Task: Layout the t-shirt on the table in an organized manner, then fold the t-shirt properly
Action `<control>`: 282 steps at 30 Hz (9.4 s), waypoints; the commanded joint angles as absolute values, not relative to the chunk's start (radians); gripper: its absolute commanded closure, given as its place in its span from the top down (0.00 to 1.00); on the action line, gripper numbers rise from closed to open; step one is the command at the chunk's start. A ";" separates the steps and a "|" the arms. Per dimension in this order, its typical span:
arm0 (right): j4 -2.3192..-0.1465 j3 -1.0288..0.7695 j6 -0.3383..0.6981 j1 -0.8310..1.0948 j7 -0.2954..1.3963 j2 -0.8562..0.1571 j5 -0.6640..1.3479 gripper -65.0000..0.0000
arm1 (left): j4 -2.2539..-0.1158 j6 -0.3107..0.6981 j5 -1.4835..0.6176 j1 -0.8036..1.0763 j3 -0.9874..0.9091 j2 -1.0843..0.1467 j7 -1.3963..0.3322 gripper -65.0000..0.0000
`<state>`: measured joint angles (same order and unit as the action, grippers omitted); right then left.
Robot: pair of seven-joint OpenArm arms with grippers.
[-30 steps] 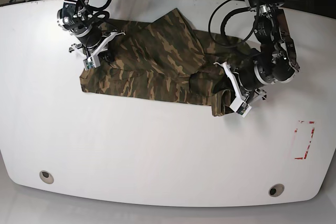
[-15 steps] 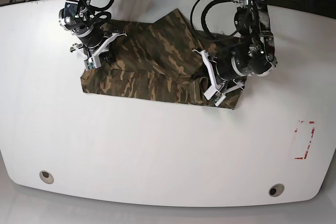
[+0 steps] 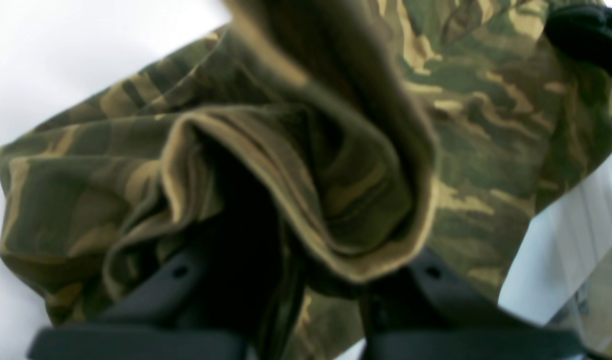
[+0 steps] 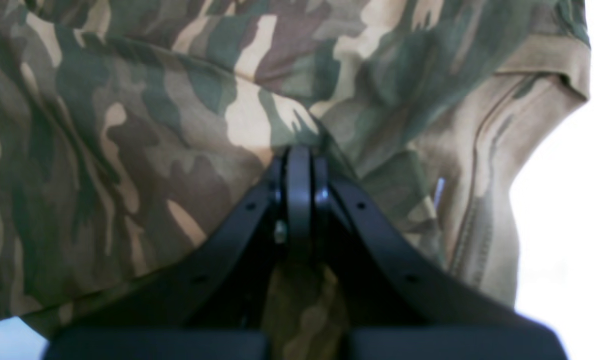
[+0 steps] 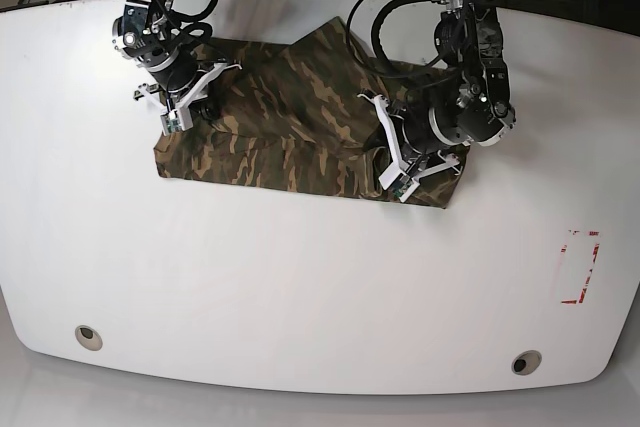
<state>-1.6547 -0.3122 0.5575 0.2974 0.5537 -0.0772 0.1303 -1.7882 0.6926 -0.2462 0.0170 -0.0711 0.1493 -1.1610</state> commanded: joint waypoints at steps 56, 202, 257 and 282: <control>-1.656 -0.197 0.552 0.303 0.599 -0.079 0.105 0.00 | -1.851 0.292 -0.058 0.104 0.337 0.157 -1.033 0.61; -1.589 -0.202 0.558 0.278 0.599 -0.084 0.107 0.00 | -1.922 0.297 -0.051 0.183 0.312 -0.191 -0.753 0.04; -1.589 -0.205 0.555 0.277 0.599 -0.085 0.105 0.00 | -1.911 0.297 -0.056 0.031 0.199 -0.196 -0.668 0.04; -1.592 -0.203 0.558 0.278 0.599 -0.085 0.111 0.00 | -1.819 0.394 -0.048 0.216 -0.096 -0.197 -0.624 0.04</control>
